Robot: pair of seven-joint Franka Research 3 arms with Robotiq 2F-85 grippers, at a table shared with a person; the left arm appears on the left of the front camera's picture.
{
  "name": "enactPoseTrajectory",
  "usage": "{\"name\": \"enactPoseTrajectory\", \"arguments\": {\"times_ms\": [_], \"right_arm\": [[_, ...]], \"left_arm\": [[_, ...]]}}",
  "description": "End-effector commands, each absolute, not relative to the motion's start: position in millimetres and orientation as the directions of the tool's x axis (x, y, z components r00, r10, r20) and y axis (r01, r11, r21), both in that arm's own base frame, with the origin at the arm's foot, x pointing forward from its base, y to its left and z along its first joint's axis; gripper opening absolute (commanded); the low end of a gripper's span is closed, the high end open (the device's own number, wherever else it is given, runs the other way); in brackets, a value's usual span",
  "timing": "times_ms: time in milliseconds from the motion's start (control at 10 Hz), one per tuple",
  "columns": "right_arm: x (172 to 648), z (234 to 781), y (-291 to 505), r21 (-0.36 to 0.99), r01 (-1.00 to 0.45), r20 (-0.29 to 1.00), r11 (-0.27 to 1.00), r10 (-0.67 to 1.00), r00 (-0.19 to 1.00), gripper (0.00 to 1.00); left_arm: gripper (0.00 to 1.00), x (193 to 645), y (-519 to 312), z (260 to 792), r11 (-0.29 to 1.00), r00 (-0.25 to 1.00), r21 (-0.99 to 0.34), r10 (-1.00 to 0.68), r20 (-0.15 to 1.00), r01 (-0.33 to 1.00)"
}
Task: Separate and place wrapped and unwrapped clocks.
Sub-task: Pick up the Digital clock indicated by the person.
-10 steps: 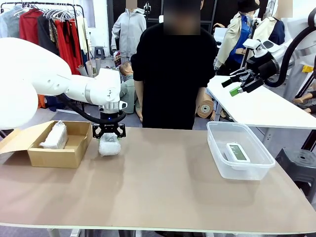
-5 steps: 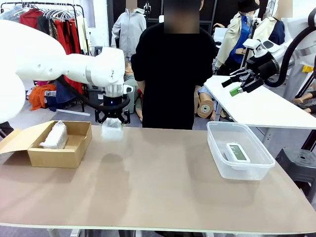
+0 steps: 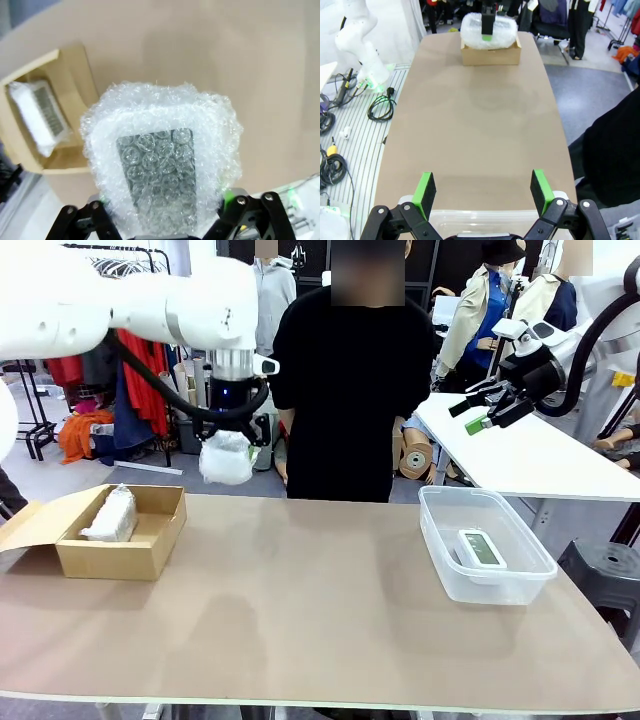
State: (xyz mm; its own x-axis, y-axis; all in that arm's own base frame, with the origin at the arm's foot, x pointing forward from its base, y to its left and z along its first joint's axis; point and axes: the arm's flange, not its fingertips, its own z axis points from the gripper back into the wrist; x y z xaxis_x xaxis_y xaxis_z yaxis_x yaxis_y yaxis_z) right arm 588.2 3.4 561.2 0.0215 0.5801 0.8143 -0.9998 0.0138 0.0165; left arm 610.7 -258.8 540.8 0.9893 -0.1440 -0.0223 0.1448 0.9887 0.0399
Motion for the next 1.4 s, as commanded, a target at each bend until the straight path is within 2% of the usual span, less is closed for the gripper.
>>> {"name": "enactPoseTrajectory", "arguments": {"times_ms": [0,500,900,1300], "right_arm": [[587,563,5,0.014,-1.000,0.819,0.013,0.573,0.019,1.00],[587,563,5,0.014,-1.000,0.819,0.013,0.573,0.019,1.00],[587,563,5,0.014,-1.000,0.819,0.013,0.573,0.019,1.00],[587,563,5,0.014,-1.000,0.819,0.013,0.573,0.019,1.00]], "left_arm": [[0.00,619,-263,566,0.979,0.980,0.056,-0.194,-0.031,0.196],[0.00,600,-279,618,0.972,0.976,0.093,-0.216,0.017,0.214],[0.00,600,-279,615,0.965,0.968,0.099,-0.246,0.045,0.241],[0.00,592,-281,612,0.974,0.977,0.078,-0.213,0.025,0.210]]}}
